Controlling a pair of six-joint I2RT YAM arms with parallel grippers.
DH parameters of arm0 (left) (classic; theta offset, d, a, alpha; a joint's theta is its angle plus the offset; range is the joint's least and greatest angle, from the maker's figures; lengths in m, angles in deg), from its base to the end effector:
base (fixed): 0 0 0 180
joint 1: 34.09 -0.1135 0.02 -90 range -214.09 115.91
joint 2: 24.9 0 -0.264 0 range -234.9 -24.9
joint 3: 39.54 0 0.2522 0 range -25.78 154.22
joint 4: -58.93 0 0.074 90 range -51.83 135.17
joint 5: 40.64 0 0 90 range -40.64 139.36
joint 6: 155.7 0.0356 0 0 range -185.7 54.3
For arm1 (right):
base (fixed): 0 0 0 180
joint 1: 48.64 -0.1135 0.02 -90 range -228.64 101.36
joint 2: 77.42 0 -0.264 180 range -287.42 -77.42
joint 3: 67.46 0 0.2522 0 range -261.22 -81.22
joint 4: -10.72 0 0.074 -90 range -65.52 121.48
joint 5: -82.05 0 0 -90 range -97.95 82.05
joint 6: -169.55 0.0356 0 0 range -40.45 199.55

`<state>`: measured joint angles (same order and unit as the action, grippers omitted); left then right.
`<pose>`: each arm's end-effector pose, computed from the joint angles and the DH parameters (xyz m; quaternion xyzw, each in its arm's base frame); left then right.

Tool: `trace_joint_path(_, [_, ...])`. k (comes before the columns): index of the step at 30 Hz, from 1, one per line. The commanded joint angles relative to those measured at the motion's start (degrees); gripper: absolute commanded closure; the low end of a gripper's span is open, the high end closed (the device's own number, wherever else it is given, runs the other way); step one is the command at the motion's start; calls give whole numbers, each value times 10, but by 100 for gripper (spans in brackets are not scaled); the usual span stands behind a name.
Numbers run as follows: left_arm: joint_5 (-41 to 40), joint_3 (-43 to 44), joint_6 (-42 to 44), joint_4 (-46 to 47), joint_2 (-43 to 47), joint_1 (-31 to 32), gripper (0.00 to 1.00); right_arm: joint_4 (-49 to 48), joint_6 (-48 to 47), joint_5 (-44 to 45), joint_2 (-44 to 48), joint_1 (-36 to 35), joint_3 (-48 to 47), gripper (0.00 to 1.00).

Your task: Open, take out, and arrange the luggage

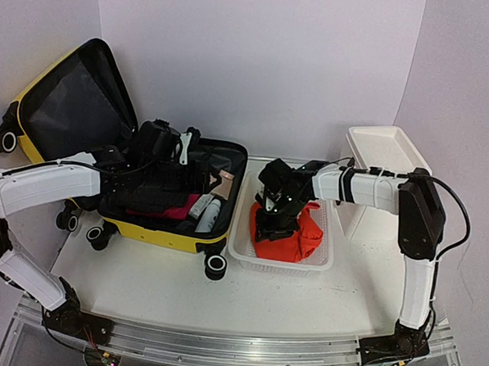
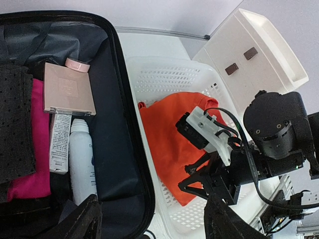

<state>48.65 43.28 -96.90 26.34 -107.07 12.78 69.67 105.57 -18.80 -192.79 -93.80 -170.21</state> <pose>0.2254 -0.2400 0.3199 0.1162 0.8666 -0.3014 0.3803 0.2869 0.2980 0.1936 -0.1783 0.9665 0.1687 0.0753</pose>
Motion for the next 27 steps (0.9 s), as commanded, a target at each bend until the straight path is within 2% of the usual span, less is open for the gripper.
trace_joint_path(1, [-25,-22,21,35,39,-6,29,69,26,75,-8,-24,-43,59])
trace_joint_path(7, [-25,-36,22,41,52,-11,29,99,26,107,-46,-47,-54,59])
trace_joint_path(17, [-26,-47,19,47,70,-13,29,80,39,158,-102,-60,-68,59])
trace_joint_path(19, [-28,-49,19,47,72,-13,29,78,45,174,-109,-67,-72,66])
trace_joint_path(21, [-29,-51,16,48,74,-14,29,71,49,181,-109,-72,-75,80])
trace_joint_path(25, [-27,-55,12,51,75,-14,29,56,52,157,-101,-74,-76,99])
trace_joint_path(27, [-26,-55,11,52,75,-14,29,46,57,134,-85,-75,-73,100])
